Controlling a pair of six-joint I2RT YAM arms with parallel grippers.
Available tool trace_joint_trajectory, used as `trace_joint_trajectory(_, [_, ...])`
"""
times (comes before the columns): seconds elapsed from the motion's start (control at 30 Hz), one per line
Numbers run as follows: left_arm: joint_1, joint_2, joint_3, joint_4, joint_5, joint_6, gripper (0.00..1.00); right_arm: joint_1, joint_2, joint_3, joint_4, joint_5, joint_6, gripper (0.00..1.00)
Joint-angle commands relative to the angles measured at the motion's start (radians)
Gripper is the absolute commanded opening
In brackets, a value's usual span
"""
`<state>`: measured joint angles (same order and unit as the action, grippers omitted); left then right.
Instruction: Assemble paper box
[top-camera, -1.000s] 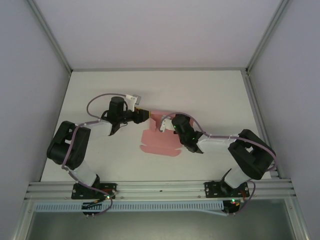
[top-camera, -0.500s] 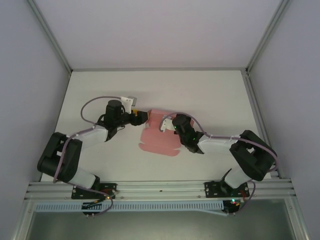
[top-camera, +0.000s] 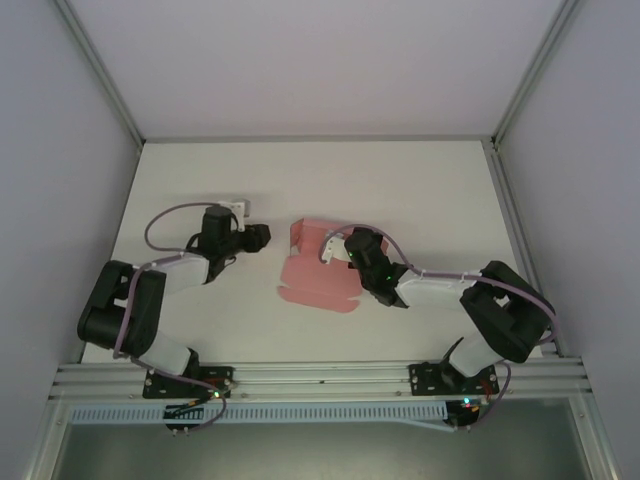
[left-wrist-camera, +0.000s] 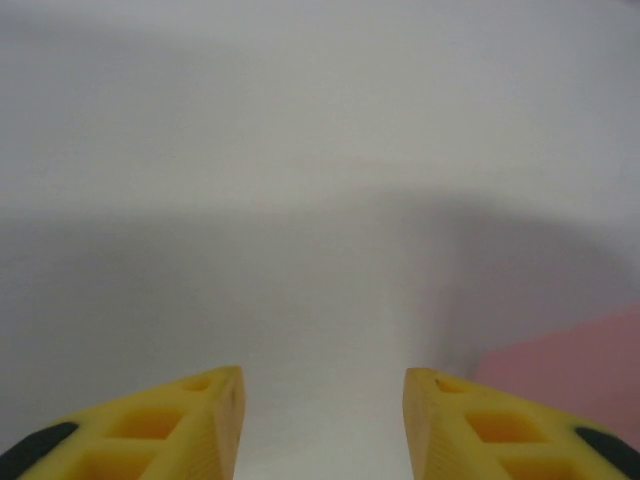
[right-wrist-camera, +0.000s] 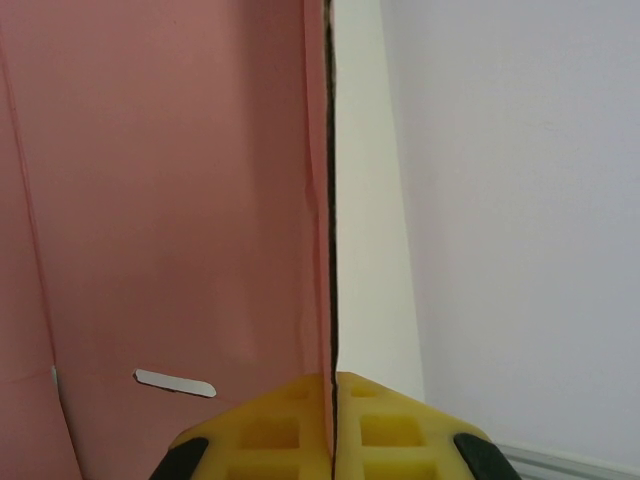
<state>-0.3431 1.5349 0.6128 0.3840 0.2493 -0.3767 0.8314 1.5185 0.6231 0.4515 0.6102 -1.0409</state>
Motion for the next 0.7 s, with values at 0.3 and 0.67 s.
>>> trace_joint_trajectory(0.3, [-0.166,0.126,0.144,-0.013,0.205,0.273,0.34,0.006,-0.007,-0.011,-0.056,-0.006,0.063,0.00])
trace_joint_trajectory(0.67, [-0.193,0.114,0.124,-0.069,0.192,0.315,0.52,0.007,-0.004,-0.011,-0.071,0.000,0.060,0.00])
